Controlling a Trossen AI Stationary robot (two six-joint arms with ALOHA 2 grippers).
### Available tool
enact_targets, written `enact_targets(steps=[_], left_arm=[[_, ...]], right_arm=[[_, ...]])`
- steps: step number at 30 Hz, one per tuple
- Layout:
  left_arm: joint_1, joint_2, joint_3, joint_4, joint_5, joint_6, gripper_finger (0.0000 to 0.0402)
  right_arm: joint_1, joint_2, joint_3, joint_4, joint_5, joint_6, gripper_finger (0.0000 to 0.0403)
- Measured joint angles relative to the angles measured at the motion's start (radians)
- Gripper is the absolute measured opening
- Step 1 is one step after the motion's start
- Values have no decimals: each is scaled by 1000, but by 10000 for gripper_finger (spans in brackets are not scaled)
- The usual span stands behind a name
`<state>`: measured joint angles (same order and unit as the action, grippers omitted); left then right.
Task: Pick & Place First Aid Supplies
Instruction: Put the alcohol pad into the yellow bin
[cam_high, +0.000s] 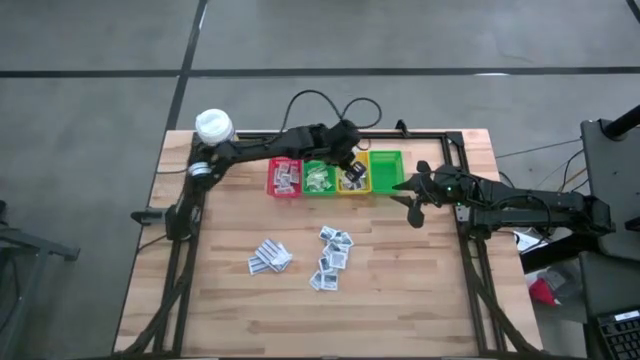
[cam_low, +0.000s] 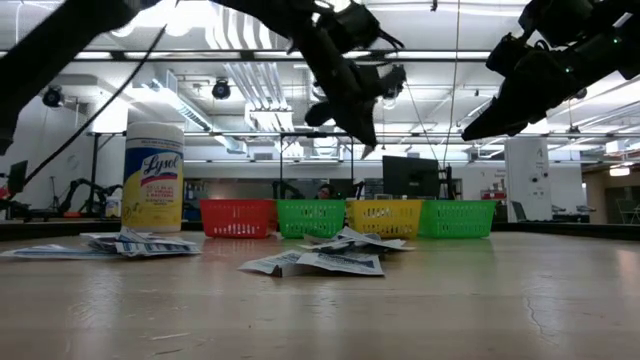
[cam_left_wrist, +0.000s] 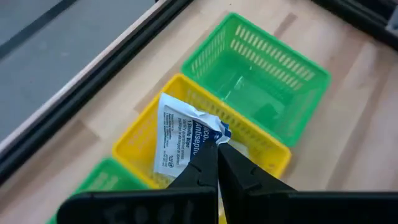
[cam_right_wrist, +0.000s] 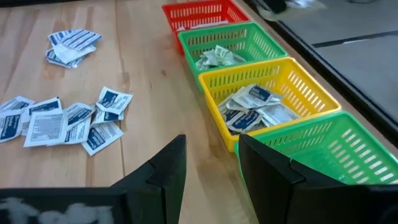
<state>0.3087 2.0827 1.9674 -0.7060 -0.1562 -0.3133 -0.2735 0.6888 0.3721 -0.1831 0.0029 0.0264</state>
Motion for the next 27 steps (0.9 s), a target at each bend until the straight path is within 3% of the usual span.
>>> enact_targets(steps=[6, 10, 21, 27], left_arm=[[28, 176, 272, -170, 11, 76, 0], [44, 273, 389, -227, 122, 82, 0], [35, 287, 246, -208, 155, 77, 0], [23, 287, 186, -151, 111, 76, 0]], right_arm=[[0, 2, 0, 0, 0, 0, 146], [0, 2, 0, 0, 0, 1, 146], [0, 2, 0, 0, 0, 25, 146], [0, 2, 0, 0, 0, 26, 146]])
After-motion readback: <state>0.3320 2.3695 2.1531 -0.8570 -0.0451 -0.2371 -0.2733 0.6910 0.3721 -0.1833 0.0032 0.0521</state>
